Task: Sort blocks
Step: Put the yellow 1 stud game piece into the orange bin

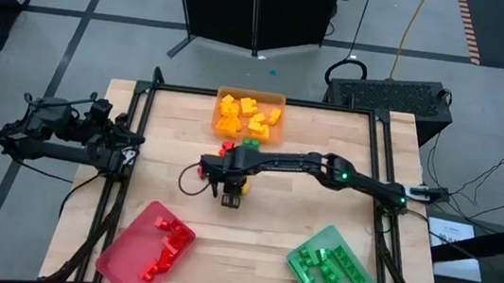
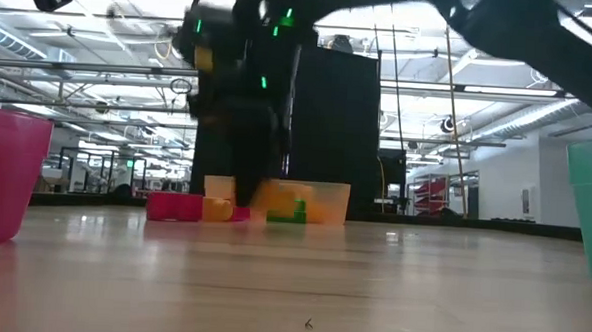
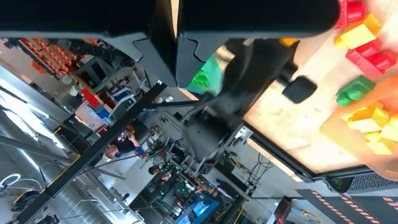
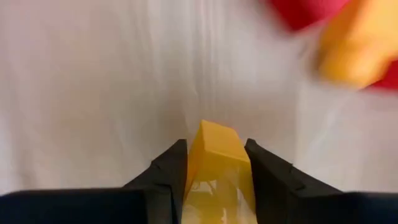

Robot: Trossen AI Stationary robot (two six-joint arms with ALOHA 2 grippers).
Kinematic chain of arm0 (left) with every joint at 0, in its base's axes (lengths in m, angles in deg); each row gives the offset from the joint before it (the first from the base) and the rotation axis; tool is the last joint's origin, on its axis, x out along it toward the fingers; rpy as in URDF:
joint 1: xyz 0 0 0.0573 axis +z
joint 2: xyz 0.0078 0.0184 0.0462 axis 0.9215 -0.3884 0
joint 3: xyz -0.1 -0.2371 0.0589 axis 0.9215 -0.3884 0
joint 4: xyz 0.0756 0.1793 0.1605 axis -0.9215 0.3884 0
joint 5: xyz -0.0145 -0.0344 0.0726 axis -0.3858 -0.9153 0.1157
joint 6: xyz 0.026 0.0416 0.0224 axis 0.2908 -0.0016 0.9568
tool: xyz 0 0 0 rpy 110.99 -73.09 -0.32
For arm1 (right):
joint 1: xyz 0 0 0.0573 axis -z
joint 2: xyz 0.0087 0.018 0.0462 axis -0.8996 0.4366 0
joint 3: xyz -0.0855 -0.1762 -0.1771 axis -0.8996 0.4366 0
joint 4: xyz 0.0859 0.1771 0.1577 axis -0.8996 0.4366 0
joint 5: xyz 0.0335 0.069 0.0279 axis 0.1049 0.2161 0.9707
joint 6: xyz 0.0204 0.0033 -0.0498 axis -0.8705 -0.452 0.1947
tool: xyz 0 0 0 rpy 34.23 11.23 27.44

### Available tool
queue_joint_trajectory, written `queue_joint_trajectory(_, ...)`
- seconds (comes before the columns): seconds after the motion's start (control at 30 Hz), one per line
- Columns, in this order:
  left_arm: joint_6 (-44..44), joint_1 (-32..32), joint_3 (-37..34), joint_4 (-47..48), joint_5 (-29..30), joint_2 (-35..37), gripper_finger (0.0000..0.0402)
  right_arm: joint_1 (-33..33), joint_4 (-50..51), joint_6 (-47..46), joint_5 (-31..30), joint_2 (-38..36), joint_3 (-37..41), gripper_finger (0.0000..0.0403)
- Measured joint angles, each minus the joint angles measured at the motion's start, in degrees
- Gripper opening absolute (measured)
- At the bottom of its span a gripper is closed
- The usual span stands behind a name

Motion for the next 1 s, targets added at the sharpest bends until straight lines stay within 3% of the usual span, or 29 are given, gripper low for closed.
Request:
queue_joint_trajectory(0.13, 0.04, 0.00, 0.00, 0.00, 0.02, 0.00, 0.0004, 1.35, -2.95, -2.24, -2.31, -5.30, -0.18, 0.0118)
queue_joint_trajectory(0.37, 0.08, 0.00, 0.00, 0.01, 0.38, 0.02, 0.0004, 9.84, -8.13, -11.91, -18.01, -11.05, -0.20, 0.0118)
queue_joint_trajectory(0.6, -0.02, 0.00, 0.00, 0.22, 1.10, 0.02, 0.0004, 19.52, -9.52, -17.33, -17.62, -10.60, -0.20, 0.0118)
queue_joint_trajectory(0.9, 0.02, 0.00, 0.00, 1.40, 1.89, 0.00, 0.0004, 25.68, -6.34, -20.40, -8.22, -7.23, -0.02, 0.0118)
queue_joint_trajectory(1.0, 0.09, 0.00, 0.00, 1.53, 2.74, 0.00, 0.0004, 26.30, -6.52, -21.58, -7.78, -7.48, -0.15, 0.0173)
